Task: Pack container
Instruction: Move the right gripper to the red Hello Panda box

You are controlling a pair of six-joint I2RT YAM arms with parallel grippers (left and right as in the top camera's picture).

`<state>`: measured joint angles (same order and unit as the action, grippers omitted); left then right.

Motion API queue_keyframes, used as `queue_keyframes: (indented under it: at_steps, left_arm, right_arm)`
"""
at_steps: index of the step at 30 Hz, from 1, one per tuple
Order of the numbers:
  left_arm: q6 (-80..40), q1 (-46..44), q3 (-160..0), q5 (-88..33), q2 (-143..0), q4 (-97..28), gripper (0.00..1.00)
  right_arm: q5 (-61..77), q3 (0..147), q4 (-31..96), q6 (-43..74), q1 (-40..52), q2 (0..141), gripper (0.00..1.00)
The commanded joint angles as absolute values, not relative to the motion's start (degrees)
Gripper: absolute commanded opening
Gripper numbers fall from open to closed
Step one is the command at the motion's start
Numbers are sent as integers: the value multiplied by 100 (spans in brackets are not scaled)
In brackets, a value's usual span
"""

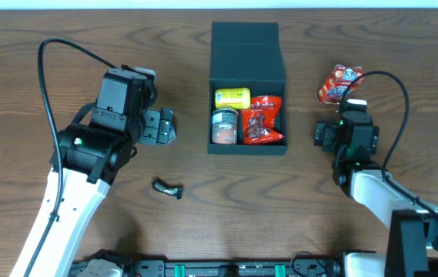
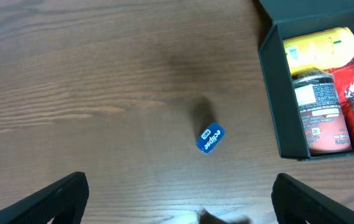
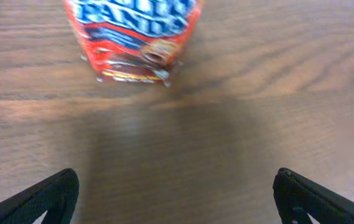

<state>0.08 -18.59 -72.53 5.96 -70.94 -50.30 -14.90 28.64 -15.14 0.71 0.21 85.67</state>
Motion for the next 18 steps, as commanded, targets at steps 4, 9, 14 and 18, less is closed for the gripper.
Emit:
queue_keyframes:
  at_steps: [4,9,14,18]
  left_arm:
    - [86,-1835,-7247,440,-7098,-4980,95]
    - [86,-1835,-7247,440,-7098,-4915,95]
    - [89,-1835,-7247,440,-7098,-4915,95]
    - [91,-1835,-7247,443,-7098,-4915,95]
  right_arm:
    - [-1236,2842,-1861,-189,-47,8665,99]
    - [-1212,2842,-2261,-272,-49,8735,99]
    - [-1109,2842,-2661,-268,-60,8903,99]
    - [-1105,2845,-3052,-270,-113,9115,99]
